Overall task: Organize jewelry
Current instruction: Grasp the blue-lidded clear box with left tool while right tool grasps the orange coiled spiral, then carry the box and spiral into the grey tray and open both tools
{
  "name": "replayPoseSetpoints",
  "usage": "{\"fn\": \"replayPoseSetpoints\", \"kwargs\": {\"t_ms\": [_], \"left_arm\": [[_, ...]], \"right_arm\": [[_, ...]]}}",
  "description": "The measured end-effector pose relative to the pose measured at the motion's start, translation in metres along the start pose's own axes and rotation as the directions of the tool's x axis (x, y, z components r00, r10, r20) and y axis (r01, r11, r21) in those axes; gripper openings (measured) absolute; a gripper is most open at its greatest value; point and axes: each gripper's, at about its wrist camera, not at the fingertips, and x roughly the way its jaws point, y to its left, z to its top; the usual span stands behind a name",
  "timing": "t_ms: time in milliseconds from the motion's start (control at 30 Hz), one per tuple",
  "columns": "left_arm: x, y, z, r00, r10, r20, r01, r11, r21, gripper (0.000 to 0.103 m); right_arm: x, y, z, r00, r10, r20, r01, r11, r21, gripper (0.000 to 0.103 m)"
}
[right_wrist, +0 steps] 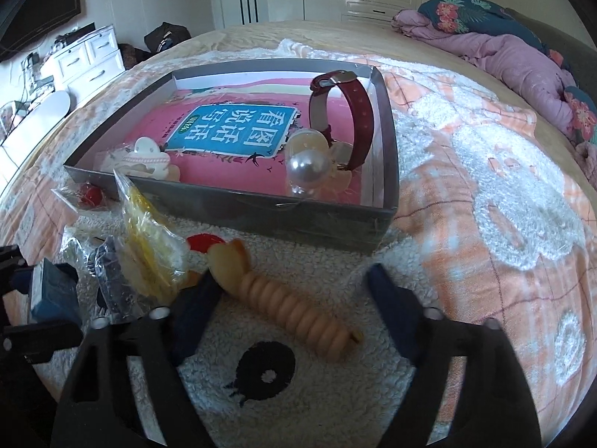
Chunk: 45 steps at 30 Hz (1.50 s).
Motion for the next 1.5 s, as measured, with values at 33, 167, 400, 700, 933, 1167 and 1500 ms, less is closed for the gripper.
{"fn": "replayPoseSetpoints", "kwargs": {"t_ms": [33, 167, 400, 700, 933, 1167, 1500], "left_arm": [[-0.001, 0.001, 0.0, 1.0, 0.001, 0.003, -0.001, 1.0, -0.001, 0.037], [-0.004, 0.004, 0.001, 1.0, 0.003, 0.012, -0.003, 1.0, -0.007, 0.037], [-0.011, 0.011, 0.001, 1.0, 0.003, 0.024, -0.002, 1.0, -0.026, 0.037], [-0.017, 0.013, 0.001, 0.999, 0.011, 0.038, -0.009, 0.999, -0.031, 0.037], [-0.034, 0.018, 0.01, 0.996, 0.035, 0.084, -0.032, 0.999, -0.033, 0.037], [-0.052, 0.036, 0.021, 0.99, 0.071, 0.122, -0.063, 0.995, -0.073, 0.037], [-0.068, 0.063, 0.038, 0.98, 0.136, 0.142, -0.121, 0.987, -0.109, 0.037]], "right_arm": [[-0.002, 0.0, 0.0, 1.0, 0.008, 0.003, -0.008, 1.0, -0.004, 0.057], [-0.014, -0.011, -0.004, 0.999, 0.026, 0.021, -0.026, 0.999, 0.024, 0.029], [-0.026, -0.015, -0.018, 0.998, 0.06, -0.006, -0.06, 0.998, 0.022, 0.025], [-0.022, 0.0, -0.021, 0.999, 0.019, -0.026, -0.022, 0.995, -0.099, 0.019], [-0.05, -0.004, -0.016, 0.996, 0.072, 0.052, -0.068, 0.995, -0.067, 0.019], [-0.086, -0.008, 0.004, 0.98, 0.106, 0.168, -0.097, 0.994, -0.058, 0.019], [-0.109, 0.008, 0.041, 0.953, 0.157, 0.259, -0.132, 0.985, -0.111, 0.019]]}}
